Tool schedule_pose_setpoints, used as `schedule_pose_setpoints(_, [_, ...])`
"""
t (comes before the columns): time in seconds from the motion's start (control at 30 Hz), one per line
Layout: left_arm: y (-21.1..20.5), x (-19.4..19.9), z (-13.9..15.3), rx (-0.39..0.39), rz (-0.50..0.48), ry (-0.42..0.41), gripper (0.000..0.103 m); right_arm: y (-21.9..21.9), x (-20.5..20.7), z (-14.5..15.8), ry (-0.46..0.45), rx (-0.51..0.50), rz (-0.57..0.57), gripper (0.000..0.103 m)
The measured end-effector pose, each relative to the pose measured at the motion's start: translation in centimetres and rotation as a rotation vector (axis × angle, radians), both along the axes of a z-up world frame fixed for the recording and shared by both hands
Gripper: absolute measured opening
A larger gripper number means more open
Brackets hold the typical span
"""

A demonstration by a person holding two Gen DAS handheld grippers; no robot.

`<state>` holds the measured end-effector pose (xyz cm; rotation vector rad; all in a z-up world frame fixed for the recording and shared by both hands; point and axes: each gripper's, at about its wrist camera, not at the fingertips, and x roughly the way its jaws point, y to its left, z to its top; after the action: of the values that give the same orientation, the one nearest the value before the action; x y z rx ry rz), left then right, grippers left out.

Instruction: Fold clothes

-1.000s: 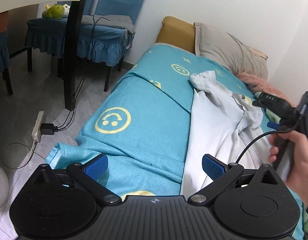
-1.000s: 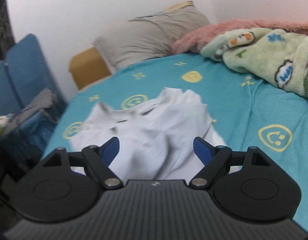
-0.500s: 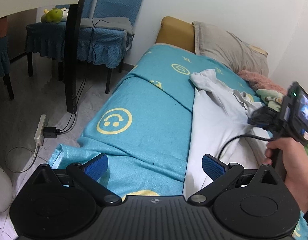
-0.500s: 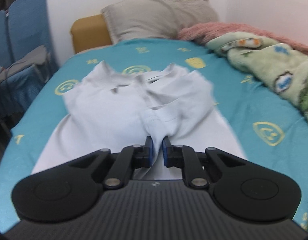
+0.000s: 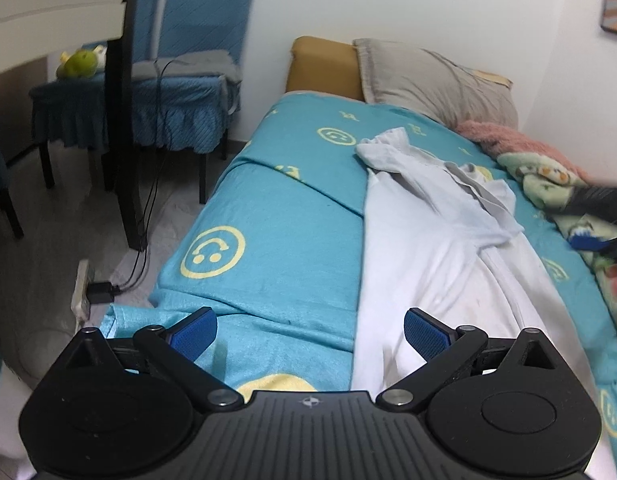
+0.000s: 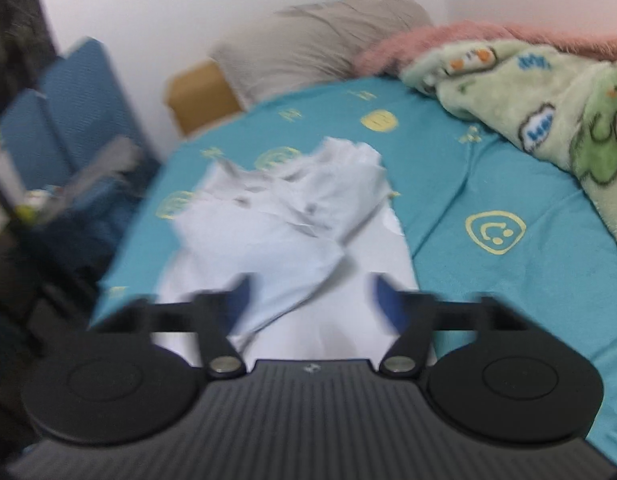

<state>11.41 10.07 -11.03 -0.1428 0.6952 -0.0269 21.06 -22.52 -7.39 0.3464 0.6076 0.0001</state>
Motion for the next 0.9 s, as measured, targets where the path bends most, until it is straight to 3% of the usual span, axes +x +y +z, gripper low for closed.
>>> schedule_pose_setpoints(0.1, [-0.8, -1.2, 0.4, 0.028, -0.034, 0.000, 0.099, 0.0, -5.4, 3.0, -0.008, 0.001, 0.045, 0.084])
schedule_pose_setpoints(0.3, [-2.2, -4.8, 1.7, 0.071, -0.106, 0.022, 0.095, -0.8, -15.7, 4.1, -0.008, 0.023, 0.081, 0.085])
schedule_pose_setpoints(0.4, [-3.5, -6.6, 2.0, 0.103, -0.157, 0.050, 0.088, -1.3, -20.5, 4.5, -0.006, 0.038, 0.094, 0.084])
schedule_pose_setpoints(0.5, [-5.0, -7.9, 1.9, 0.120, -0.224, 0.084, 0.081, -2.7, -22.3, 3.7, 0.019, 0.090, 0.060, 0.085])
schedule_pose_setpoints(0.67, [-7.4, -10.0, 1.5, 0.148, -0.335, 0.139, 0.054, -4.7, -23.5, 3.0, 0.023, 0.176, 0.001, 0.085])
schedule_pose_setpoints(0.77, [-8.3, -10.7, 0.7, 0.174, -0.382, 0.201, 0.044, -5.5, -23.5, 2.5, 0.035, 0.223, -0.023, 0.084])
schedule_pose_setpoints(0.9, [-8.9, -10.2, -1.0, 0.227, -0.396, 0.310, 0.043, -6.1, -23.8, 1.8, 0.054, 0.273, -0.033, 0.085])
